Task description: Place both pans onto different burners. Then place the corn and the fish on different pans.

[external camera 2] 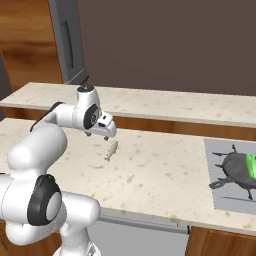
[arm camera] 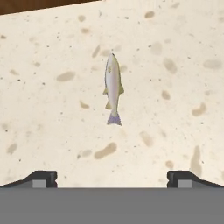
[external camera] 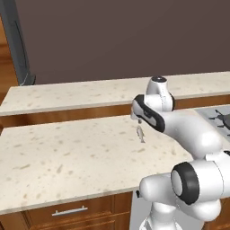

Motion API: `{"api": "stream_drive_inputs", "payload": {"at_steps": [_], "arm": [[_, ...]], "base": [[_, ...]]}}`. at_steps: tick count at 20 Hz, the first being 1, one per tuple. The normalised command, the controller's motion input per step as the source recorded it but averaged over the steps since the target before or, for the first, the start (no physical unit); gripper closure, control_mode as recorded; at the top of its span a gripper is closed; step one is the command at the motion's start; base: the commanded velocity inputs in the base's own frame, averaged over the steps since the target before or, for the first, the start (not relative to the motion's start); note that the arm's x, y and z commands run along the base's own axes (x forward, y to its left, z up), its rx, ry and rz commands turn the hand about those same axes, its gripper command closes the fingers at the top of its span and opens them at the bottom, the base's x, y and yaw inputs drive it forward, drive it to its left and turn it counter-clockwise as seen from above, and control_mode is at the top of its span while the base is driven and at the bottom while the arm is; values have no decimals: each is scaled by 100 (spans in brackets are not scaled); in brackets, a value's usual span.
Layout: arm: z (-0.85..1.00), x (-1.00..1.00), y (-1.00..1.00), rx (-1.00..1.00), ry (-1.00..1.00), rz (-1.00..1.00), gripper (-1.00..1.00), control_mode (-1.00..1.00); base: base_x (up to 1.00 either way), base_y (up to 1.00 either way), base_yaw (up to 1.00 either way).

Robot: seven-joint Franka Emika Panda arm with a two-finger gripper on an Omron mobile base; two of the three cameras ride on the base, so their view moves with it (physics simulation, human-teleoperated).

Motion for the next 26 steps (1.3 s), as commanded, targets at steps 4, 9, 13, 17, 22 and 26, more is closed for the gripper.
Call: {"api": "stream_drive_inputs", "payload": {"at_steps": [4,9,13,17,22,26], "arm": [[-26,41,0,0,0,1,-100,-100],[-32,44,0,0,0,0,-100,-100],[-34,41,-6,0,0,0,-100,-100],[-37,28,-13,0,0,2,-100,-100],[-30,24,-9,1,0,1,-100,-100],[-27,25,0,0,0,0,-100,-100]], "base": [[0,0,0],[0,0,0],[0,0,0],[0,0,0],[0,0,0],[0,0,0]]}}
